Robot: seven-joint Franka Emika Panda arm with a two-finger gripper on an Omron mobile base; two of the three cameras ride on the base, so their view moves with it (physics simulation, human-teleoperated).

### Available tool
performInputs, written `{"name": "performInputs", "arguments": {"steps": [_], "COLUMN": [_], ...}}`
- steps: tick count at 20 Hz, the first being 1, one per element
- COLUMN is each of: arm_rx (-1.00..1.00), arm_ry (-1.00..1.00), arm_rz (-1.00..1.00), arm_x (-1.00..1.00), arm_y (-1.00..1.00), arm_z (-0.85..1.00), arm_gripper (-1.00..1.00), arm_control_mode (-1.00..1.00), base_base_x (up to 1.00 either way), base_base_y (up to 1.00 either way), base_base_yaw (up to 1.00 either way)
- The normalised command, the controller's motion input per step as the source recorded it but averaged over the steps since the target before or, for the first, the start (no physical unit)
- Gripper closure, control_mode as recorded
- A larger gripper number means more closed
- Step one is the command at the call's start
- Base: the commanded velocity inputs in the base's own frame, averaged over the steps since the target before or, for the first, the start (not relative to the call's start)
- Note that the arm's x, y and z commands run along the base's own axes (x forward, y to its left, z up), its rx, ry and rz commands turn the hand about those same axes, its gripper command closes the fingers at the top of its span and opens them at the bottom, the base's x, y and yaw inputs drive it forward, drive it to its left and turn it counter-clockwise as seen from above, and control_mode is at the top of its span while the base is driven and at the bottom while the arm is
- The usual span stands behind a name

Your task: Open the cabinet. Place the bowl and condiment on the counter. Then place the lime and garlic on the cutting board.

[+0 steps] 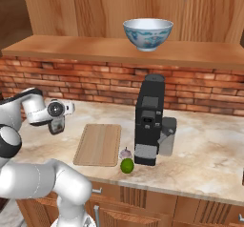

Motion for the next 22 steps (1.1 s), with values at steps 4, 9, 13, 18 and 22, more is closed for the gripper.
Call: {"name": "performInputs", "arguments": {"steps": [4, 9, 13, 18, 22], "arm_rx": [0.00, 0.00, 0.00, 0.01, 0.02], "arm_ry": [-0.05, -0.06, -0.02, 0.00, 0.00], "arm_rz": [0.00, 0.00, 0.00, 0.00, 0.00], "arm_x": [-0.07, -0.26, -0.27, -0.15, -0.01], "arm_y": [0.00, 0.00, 0.00, -0.10, -0.27], "arm_z": [-0.18, -0.13, -0.12, -0.01, 0.00], "arm_gripper": [-1.00, -1.00, -1.00, -1.00, -1.00], "arm_control_mode": [-1.00, -1.00, -1.00, -1.00, -1.00], "base_base_x": [0.00, 0.00, 0.00, 0.00, 0.00], "base_base_y": [0.00, 0.00, 0.00, 0.00, 0.00], "base_base_yaw": [0.00, 0.00, 0.00, 0.00, 0.00]}}
